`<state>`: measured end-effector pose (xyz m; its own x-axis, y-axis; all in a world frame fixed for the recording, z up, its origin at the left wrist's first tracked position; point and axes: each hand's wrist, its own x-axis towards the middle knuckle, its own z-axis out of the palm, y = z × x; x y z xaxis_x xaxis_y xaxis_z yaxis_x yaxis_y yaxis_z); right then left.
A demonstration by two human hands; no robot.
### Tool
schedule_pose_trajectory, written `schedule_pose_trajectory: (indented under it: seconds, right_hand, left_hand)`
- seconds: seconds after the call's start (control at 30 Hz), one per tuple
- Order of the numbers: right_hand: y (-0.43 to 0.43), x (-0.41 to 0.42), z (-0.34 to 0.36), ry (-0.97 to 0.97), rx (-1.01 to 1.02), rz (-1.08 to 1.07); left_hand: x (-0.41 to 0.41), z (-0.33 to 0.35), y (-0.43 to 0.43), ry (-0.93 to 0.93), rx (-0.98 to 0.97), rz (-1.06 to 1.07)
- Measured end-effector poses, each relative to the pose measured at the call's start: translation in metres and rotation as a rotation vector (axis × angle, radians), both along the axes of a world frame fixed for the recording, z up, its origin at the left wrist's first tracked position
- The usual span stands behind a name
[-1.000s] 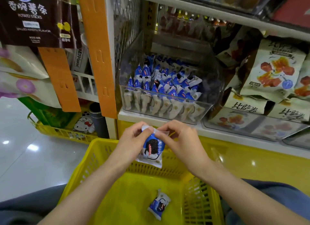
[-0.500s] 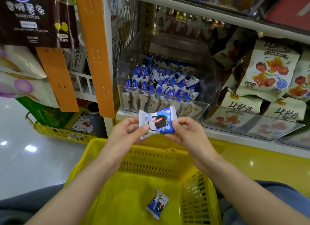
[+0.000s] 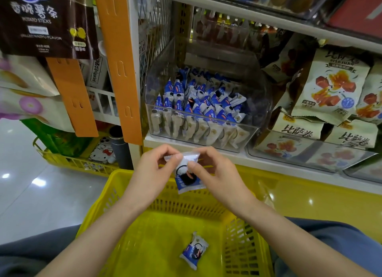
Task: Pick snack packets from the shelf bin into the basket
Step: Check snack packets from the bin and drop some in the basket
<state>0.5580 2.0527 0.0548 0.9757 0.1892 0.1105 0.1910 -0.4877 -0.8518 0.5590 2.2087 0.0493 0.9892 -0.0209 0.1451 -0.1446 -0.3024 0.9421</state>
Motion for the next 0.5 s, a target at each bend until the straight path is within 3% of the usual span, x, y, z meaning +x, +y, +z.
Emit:
schedule_pose_trajectory:
  seconds: [0.33, 0.5]
  right_hand:
    - [0.0004, 0.0001, 0.0007, -0.110, -0.137, 0.046]
    - [0.0002, -0.0031, 0.0024, -0.309, -0.318, 0.056]
  left_hand:
    - [-0.0081, 0.0043, -0.0036, -0.001, 0.074, -0.068]
    - [-0.0051, 0.0007, -0.0040, 0.086, 0.031, -0.044]
